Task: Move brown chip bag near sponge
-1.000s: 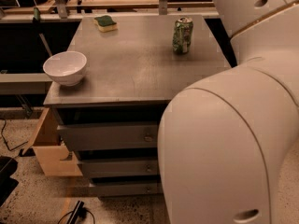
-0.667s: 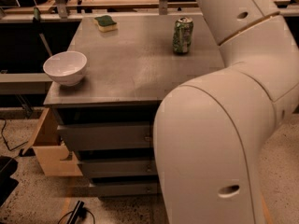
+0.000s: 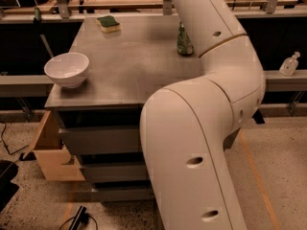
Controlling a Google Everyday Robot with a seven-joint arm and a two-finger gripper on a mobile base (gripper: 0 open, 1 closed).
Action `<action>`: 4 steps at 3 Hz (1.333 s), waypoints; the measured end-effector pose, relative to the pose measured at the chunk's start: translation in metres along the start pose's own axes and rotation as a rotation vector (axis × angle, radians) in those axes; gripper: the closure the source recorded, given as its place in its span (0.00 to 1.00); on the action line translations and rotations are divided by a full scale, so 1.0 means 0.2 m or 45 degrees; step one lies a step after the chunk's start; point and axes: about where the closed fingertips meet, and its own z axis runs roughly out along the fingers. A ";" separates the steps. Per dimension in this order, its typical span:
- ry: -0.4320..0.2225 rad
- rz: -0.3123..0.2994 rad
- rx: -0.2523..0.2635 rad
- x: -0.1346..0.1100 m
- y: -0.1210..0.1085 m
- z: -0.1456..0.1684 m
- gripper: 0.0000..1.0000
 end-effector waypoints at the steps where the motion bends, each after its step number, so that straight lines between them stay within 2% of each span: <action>1: 0.011 0.016 -0.089 0.02 0.17 0.16 1.00; 2: 0.044 0.044 -0.194 0.07 0.35 0.26 1.00; 4: 0.039 0.041 -0.211 0.05 0.39 0.30 0.51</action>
Offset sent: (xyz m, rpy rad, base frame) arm 0.0811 -0.0267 -0.0955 -0.0684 0.2385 -0.1053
